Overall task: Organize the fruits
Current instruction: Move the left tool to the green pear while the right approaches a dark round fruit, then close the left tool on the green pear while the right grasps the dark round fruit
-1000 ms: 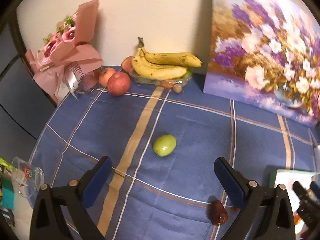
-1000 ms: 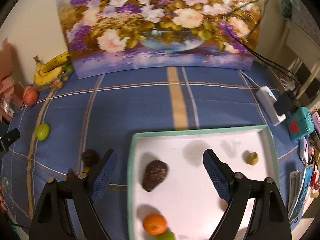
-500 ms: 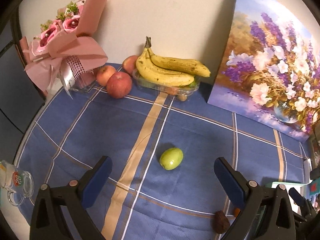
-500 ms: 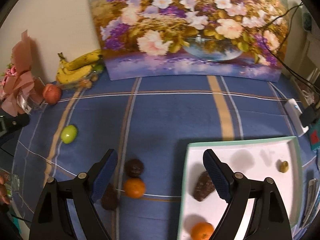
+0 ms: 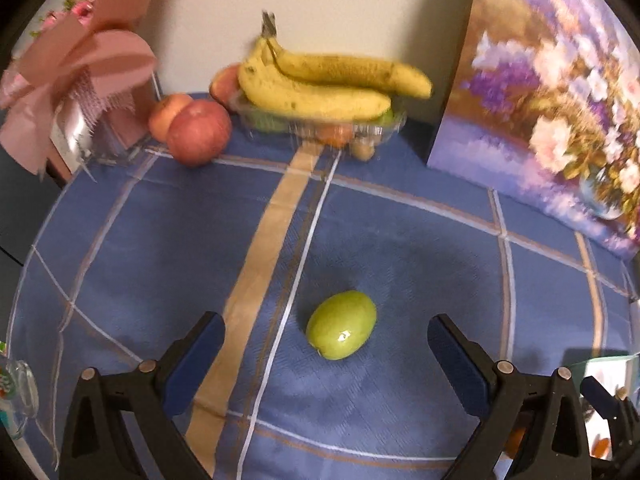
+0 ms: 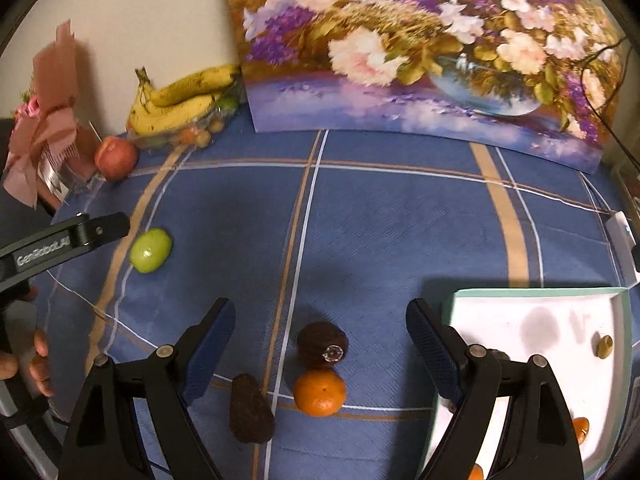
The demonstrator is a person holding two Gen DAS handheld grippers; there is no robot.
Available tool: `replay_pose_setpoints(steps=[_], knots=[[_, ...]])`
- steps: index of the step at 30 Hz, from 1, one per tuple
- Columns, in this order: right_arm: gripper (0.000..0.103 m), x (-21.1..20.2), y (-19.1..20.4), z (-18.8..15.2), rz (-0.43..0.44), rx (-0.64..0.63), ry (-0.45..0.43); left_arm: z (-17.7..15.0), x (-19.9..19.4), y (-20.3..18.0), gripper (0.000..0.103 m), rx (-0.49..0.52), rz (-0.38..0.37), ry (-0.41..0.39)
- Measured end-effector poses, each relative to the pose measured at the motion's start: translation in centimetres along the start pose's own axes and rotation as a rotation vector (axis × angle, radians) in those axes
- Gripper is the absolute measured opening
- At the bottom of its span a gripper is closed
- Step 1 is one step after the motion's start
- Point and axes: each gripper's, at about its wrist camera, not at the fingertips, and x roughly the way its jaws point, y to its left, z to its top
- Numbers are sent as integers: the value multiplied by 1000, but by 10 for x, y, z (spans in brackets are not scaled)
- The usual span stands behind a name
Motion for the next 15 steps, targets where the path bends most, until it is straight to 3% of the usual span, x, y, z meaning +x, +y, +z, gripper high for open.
replay_pose_setpoints(steps=[9,13,15], knots=[[87,32,-2,-10,-7,12,74,-9,38,16,81,-65,-56,56],[64,32,-1,-9,12,19,74,-8,37,13,65,-69,-105,42],[61,33,0,-10,13,14,81,-8,34,8,54,-49,-117,31]])
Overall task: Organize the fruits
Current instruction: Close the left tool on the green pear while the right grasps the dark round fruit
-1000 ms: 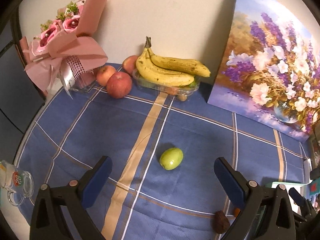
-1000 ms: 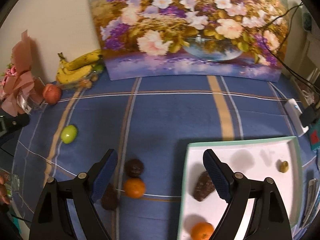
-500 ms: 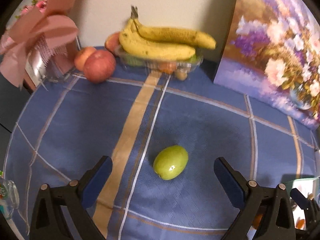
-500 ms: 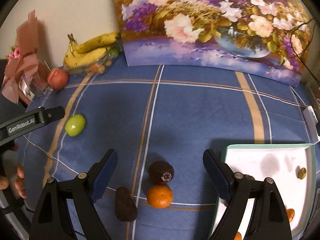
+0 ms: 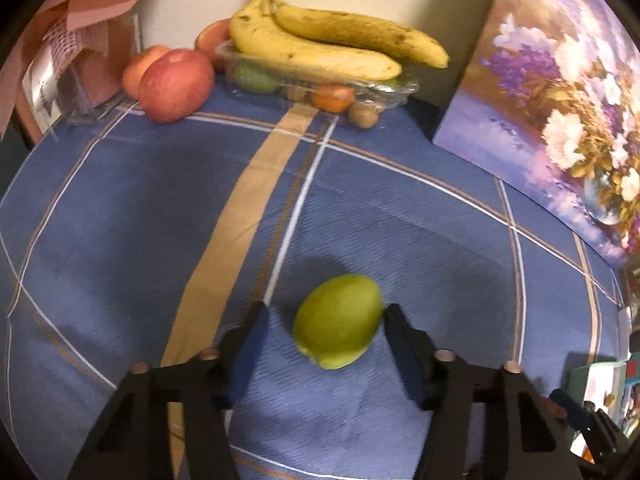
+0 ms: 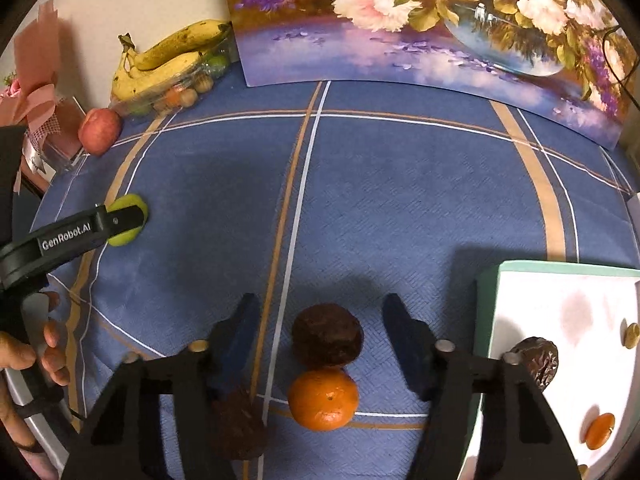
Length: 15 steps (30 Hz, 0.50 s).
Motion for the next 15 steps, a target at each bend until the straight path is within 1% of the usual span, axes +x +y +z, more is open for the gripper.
replay_pose_setpoints(steps=[1,2,4,6,9,15], knots=[[58,0,0,-1,3,0,1,0,0,-3,48,11,-8,-3],[50,0,0,-1,6,1,2,-1,-1,-6,48,22,-5,-6],[45,0,0,-1,5,1,4,-1,-2,-10,47,38,-11,-4],[37,-1,-1,-1,6,3,2,-1,-2,-14,47,45,-22,0],[36,-2,-3,-1,22,15,0,3,-6,-17,47,48,-16,2],[36,-12,-2,1,43,19,-18,8,-20,-15,47,11,-14,21]])
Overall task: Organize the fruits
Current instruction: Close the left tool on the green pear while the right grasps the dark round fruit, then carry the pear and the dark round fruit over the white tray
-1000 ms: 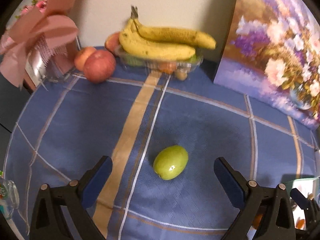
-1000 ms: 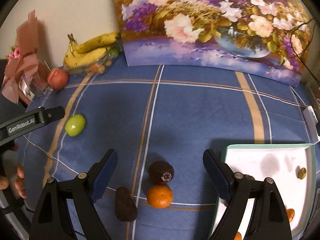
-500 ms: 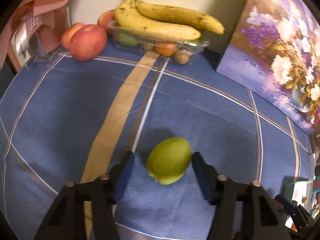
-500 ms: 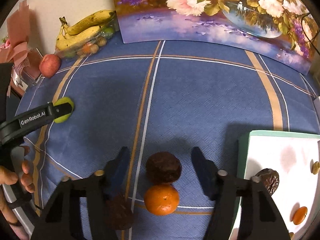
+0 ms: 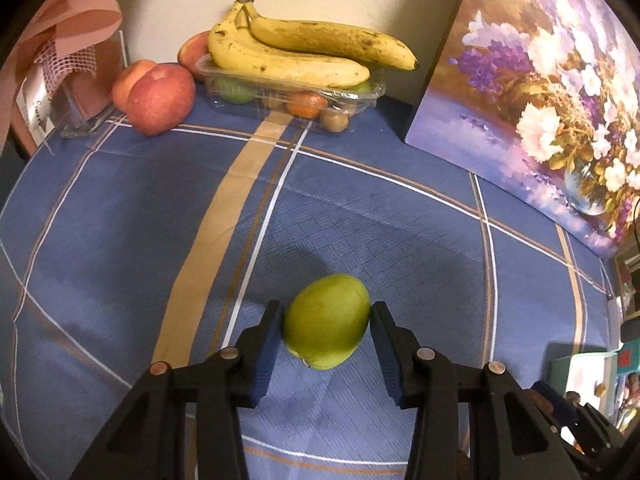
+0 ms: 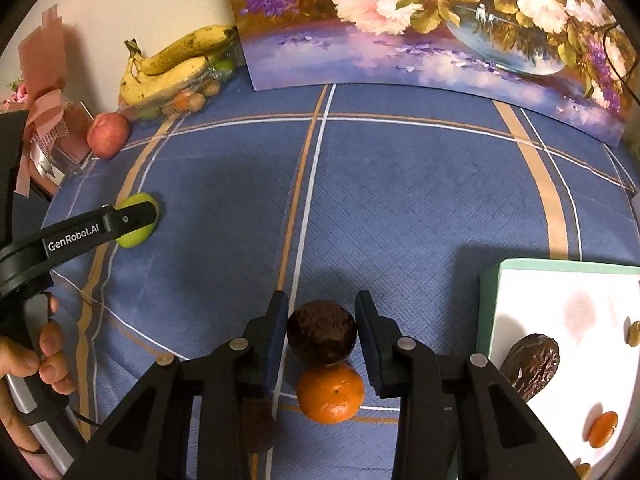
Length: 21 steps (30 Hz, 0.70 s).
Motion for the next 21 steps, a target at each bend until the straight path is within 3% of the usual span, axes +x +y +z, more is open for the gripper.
replay_pose_setpoints(steps=[14,21], knots=[[36,-39,-2,-11,-32,4,-34,-15,-50,-1,47,-52,-13,-5],[36,-64,-1,-28,-31,1,-53,-35,-74,-16,47,-21,-21,-5]])
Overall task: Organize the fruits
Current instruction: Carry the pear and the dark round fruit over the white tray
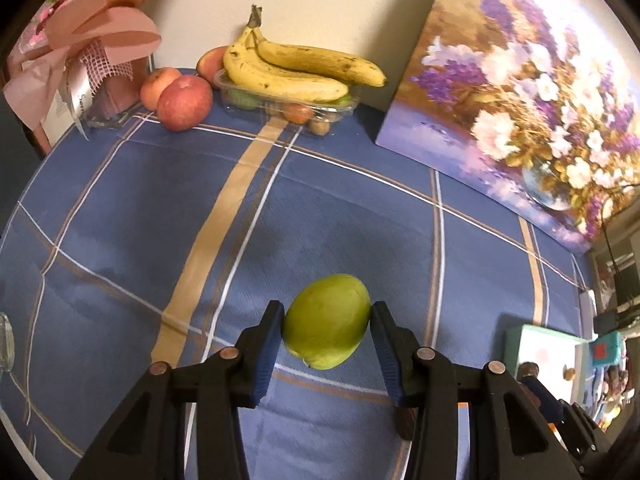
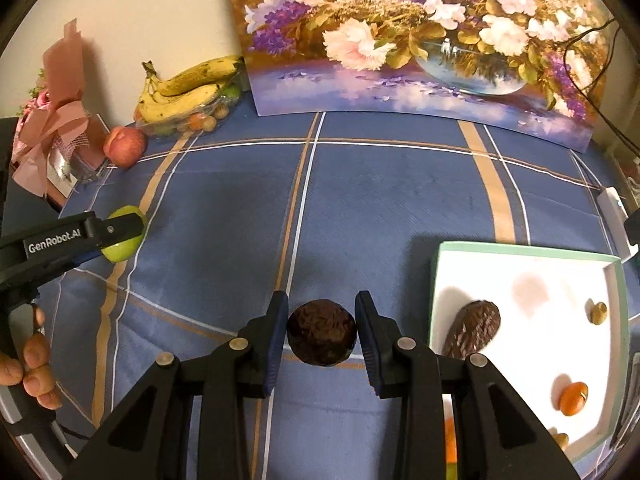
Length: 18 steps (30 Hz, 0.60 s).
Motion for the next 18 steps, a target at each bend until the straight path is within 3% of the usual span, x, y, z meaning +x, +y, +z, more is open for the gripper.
replay_pose_setpoints(steps=[18], knots=[[36,-56,-29,-52,-15,21,-44,-52,-60,-17,47,28,-4,-61]])
